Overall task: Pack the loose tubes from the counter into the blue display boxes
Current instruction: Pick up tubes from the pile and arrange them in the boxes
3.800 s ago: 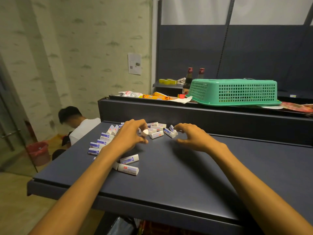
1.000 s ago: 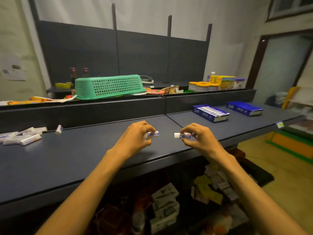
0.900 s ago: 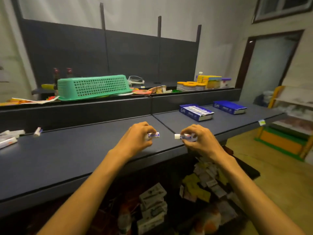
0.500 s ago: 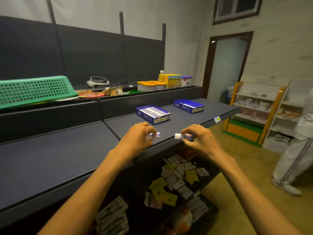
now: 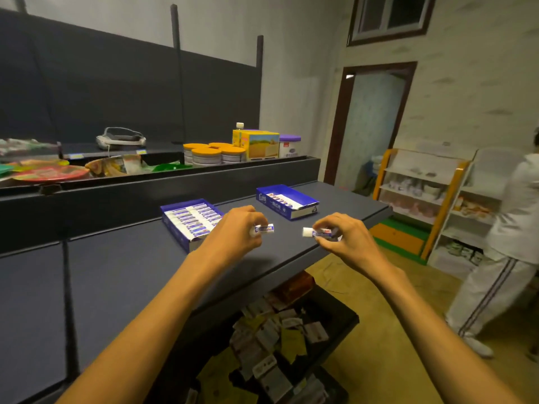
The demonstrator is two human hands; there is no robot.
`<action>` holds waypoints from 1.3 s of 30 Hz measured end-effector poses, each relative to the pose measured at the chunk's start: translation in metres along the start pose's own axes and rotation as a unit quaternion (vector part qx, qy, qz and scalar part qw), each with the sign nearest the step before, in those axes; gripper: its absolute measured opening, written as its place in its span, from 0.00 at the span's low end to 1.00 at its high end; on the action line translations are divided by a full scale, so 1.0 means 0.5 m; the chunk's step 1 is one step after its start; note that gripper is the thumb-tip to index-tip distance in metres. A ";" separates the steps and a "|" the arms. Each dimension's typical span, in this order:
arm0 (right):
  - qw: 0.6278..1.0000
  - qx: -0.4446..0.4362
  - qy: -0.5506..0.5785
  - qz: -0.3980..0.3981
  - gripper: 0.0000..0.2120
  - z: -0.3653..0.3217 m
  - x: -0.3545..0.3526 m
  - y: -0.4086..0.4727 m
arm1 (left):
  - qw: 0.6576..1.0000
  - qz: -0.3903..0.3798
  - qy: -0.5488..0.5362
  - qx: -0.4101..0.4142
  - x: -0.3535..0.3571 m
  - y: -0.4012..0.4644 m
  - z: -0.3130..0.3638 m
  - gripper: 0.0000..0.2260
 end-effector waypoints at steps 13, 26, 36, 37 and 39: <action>0.995 -0.076 0.055 -0.028 0.11 0.284 -0.047 0.232 | 0.997 0.006 0.042 -0.060 0.137 0.246 0.044 0.14; 0.967 -0.160 0.136 -0.143 0.12 0.384 0.007 0.419 | 0.974 0.009 0.081 -0.210 0.191 0.308 0.055 0.15; 0.932 -0.136 0.155 -0.297 0.11 0.337 0.131 0.494 | 0.965 0.030 0.083 -0.249 0.201 0.307 0.010 0.13; 0.930 -0.133 0.152 -0.308 0.10 0.335 0.137 0.497 | 0.965 0.031 0.081 -0.248 0.205 0.309 0.007 0.13; 0.924 -0.134 0.142 -0.328 0.11 0.328 0.146 0.501 | 0.966 0.040 0.073 -0.246 0.210 0.312 0.001 0.12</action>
Point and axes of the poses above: each hand's wrist, its own y-axis towards the middle knuckle, its own x-axis out of the palm, z = x × y, the point moved 3 cm from there along y, towards the middle knuckle, and after that the axes turned 13 degrees about y, right-handed, at the moved point
